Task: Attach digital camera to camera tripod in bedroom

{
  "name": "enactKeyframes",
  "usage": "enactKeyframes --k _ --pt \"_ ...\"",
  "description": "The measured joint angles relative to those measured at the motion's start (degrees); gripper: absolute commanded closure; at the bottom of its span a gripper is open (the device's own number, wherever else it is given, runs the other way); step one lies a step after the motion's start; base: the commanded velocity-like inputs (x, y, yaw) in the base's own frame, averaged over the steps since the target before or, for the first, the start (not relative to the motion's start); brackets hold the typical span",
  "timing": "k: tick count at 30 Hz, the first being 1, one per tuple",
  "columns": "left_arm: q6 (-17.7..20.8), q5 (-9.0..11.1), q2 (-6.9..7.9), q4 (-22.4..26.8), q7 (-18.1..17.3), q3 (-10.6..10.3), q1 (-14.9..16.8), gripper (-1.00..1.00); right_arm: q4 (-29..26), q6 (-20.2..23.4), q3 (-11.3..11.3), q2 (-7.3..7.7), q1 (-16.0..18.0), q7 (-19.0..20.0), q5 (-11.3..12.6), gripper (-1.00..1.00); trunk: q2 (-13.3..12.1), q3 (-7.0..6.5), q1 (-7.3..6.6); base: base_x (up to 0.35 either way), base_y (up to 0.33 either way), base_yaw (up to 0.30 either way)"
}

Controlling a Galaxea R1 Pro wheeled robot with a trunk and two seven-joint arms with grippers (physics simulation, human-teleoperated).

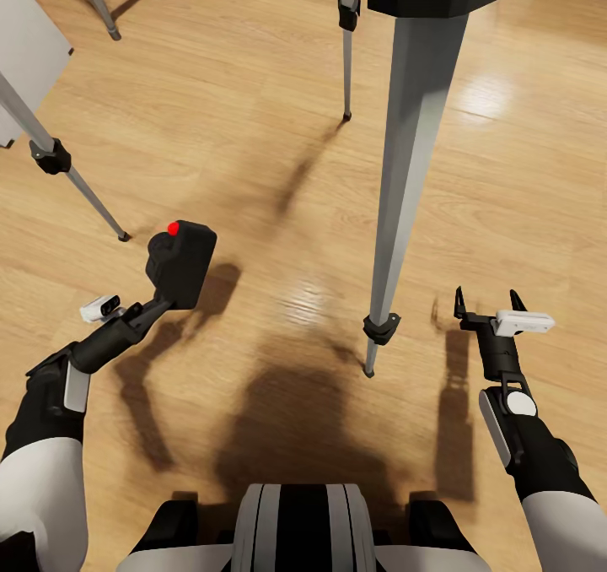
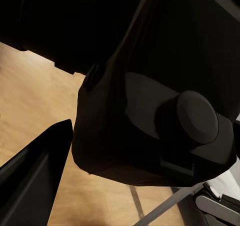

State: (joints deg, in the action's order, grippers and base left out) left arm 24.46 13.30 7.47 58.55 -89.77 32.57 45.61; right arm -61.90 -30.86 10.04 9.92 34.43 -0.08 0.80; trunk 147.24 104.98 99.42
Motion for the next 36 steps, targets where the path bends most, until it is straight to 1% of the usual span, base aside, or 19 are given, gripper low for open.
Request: enactKeyframes --k 5,12,20,26,30,36 --pt "0.09 -0.03 0.05 0.12 0.00 -0.03 0.01 1.00 0.00 0.00 0.00 0.00 0.00 0.00 0.00 -1.00 0.00 0.00 0.00 0.000 0.000 0.000" --pt "0.31 -0.05 0.13 0.39 0.00 -0.22 0.04 1.00 0.00 -0.89 -0.07 0.00 0.00 0.00 0.06 -1.00 -0.09 -1.54 -0.18 0.000 0.000 0.000" --pt "0.48 -0.07 0.17 0.49 0.00 -0.46 0.05 1.00 0.00 -5.56 -0.29 -0.06 0.00 0.00 0.08 -1.00 -0.20 -3.32 -0.39 0.000 0.000 0.000" --pt "0.72 -0.08 0.31 0.42 0.00 -0.62 0.05 1.00 0.09 -7.18 -0.37 -0.14 0.00 0.00 0.06 -1.00 -0.28 -4.65 -0.54 0.000 0.000 0.000" --pt "0.81 -0.08 0.90 0.32 0.00 -0.67 0.04 1.00 0.14 -7.12 -0.41 -0.15 0.00 0.02 0.04 -1.00 -0.33 -5.53 -0.65 0.000 0.000 0.000" --pt "2.18 -0.08 2.71 0.25 0.00 -0.87 0.02 1.00 0.14 -6.91 -0.43 -0.17 0.00 0.05 0.01 -1.00 -0.41 -6.86 -0.80 0.000 0.000 0.000"
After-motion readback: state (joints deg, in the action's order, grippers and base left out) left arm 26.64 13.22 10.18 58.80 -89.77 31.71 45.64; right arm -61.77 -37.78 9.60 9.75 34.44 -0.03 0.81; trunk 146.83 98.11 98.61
